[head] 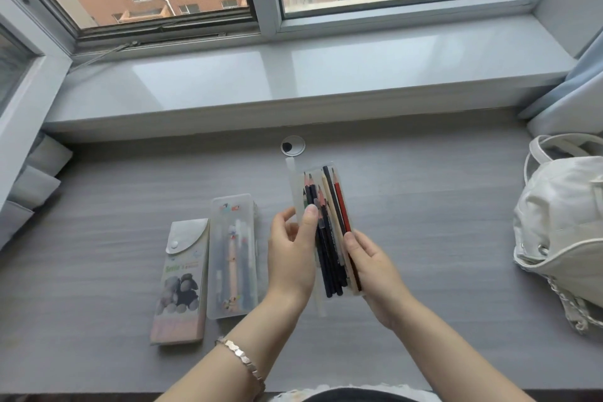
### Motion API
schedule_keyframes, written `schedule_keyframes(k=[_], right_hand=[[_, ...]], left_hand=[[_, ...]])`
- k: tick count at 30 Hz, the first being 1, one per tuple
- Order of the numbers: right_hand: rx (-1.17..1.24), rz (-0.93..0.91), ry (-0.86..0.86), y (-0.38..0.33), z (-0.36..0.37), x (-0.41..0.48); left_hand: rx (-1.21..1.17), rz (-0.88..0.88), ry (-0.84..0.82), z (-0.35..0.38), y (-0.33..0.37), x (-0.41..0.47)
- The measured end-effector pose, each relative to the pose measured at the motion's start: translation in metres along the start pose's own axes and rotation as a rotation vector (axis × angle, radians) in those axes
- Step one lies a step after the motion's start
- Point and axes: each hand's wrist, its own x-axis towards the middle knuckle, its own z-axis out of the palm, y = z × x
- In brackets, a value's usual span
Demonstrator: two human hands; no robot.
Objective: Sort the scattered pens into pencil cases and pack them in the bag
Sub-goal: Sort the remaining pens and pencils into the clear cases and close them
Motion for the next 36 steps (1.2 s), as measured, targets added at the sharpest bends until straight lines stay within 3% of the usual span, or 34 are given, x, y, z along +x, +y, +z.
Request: schedule_keyframes(k=[6, 11, 15, 19, 25, 32, 36], right_hand=[[0.654, 0.458, 0.029, 0.012, 0.007, 0.001], [0.960, 0.466, 0.001, 0.007, 0.009, 0.005], [0.949, 0.438, -0.051, 0.005, 0.012, 0.006], [0.896, 0.414, -0.017, 0.007, 0.011, 0.006], [0.395, 0.351, -0.064, 0.008, 0.011, 0.003], [-0.023, 0.007, -0.158, 0.010, 0.020, -0.002], [-0.235, -0.116, -0.239, 0.010, 0.011, -0.004]], left_hand=[[0.160, -0.009, 0.145, 0.009, -0.001, -0.005], [0.049, 0.085, 0.143, 0.011, -0.004, -0.018], [0.005, 0.127, 0.136, 0.010, -0.002, -0.022], [0.019, 0.036, 0.135, 0.006, 0.000, -0.008], [0.236, -0.143, 0.101, 0.001, -0.001, 0.015], [0.379, -0.105, -0.014, 0.003, -0.014, 0.011], [0.088, -0.306, -0.106, -0.012, -0.014, 0.013]])
